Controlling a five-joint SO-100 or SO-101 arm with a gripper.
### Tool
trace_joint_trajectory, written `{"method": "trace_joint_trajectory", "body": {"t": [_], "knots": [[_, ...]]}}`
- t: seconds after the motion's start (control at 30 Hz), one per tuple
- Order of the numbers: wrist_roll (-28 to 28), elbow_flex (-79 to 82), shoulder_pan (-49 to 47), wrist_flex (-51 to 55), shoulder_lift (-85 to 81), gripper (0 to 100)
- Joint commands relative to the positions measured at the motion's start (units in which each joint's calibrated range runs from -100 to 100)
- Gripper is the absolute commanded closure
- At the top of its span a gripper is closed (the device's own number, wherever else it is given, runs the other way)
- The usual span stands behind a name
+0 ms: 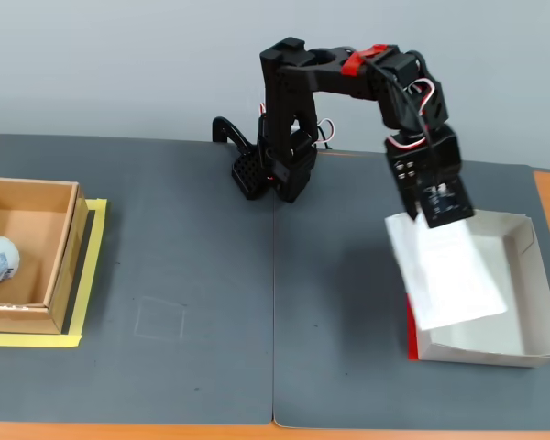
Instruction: Pick the sandwich and put it in the gray box
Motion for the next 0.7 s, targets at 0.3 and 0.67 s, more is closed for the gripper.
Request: {"method": "trace_joint_trajectory", "body": {"t": [0.3, 0.67], "knots": [[-4.0, -0.6, -6.9, -11.6, 3.2, 93], [-3.7, 0.6, -7.7, -11.6, 3.9, 90]]}}
